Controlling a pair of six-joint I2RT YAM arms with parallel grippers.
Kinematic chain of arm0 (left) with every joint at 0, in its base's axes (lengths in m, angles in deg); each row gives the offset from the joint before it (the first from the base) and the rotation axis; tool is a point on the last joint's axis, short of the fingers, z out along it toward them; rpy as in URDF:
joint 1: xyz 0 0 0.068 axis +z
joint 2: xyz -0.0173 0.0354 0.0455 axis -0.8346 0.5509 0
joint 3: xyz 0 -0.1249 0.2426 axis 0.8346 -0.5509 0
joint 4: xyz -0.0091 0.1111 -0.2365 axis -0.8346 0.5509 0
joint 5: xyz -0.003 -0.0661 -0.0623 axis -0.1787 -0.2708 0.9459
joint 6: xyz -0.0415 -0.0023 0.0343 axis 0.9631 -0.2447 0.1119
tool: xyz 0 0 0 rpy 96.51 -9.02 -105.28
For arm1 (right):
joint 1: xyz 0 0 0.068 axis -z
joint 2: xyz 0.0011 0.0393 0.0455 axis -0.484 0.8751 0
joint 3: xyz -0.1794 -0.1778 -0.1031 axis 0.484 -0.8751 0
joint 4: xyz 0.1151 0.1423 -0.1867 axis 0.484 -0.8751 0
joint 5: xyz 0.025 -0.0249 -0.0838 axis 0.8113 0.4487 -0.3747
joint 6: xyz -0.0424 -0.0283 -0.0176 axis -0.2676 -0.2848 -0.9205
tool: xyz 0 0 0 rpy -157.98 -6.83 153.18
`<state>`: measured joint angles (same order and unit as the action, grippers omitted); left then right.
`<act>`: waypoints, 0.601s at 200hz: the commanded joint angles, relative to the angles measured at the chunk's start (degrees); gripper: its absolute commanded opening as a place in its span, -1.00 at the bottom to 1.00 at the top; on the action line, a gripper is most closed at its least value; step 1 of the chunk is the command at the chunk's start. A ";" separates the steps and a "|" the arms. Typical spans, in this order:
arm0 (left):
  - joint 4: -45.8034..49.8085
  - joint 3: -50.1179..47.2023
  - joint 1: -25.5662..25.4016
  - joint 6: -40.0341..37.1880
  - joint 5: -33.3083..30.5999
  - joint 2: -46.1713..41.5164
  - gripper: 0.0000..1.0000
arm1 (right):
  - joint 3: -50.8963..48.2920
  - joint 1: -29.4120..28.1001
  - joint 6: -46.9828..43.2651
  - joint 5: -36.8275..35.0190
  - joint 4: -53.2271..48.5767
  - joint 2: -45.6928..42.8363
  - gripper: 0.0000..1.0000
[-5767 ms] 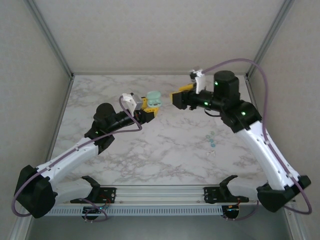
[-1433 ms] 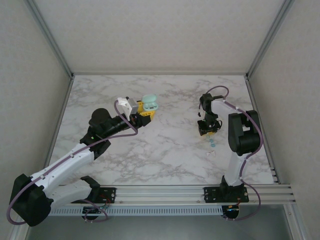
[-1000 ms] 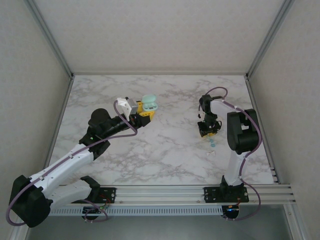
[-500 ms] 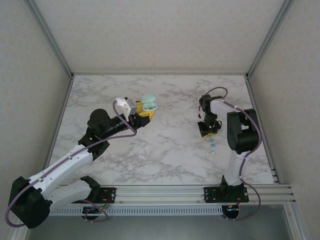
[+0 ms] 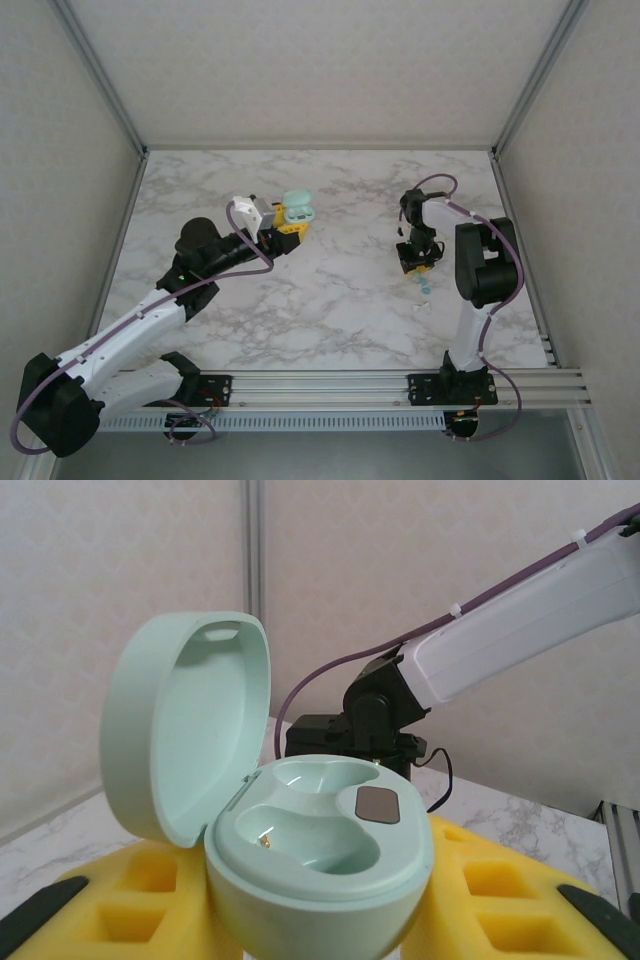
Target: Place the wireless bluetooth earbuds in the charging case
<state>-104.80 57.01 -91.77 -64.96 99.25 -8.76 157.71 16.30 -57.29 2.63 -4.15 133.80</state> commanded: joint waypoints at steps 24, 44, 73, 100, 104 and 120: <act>-0.90 -0.36 -0.40 -0.04 -0.78 -1.27 -0.52 | 1.00 2.11 0.50 0.46 -0.99 -0.68 -0.38; -1.06 -0.28 -0.39 0.04 -0.69 -1.30 -0.52 | 0.64 2.14 0.29 0.65 -1.66 -0.40 -0.36; -1.00 -0.28 -0.40 0.04 -0.69 -1.31 -0.52 | 0.63 2.18 0.65 -0.41 -0.85 -0.30 -0.41; -0.90 -0.16 -0.40 0.05 -0.68 -1.38 -0.52 | 0.75 2.17 1.07 -1.00 -0.34 -0.07 -0.54; -0.90 -0.17 -0.40 0.04 -0.69 -1.37 -0.52 | 0.77 2.18 1.14 -1.29 -0.35 0.01 -0.56; -0.82 -0.28 -0.40 0.06 -0.67 -1.52 -0.52 | 0.84 2.14 1.17 -1.72 -0.60 0.15 -0.57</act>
<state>-104.80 57.01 -91.77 -64.96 99.25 -8.76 157.77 18.05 -56.63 3.43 -4.17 133.80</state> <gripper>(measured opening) 0.367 0.219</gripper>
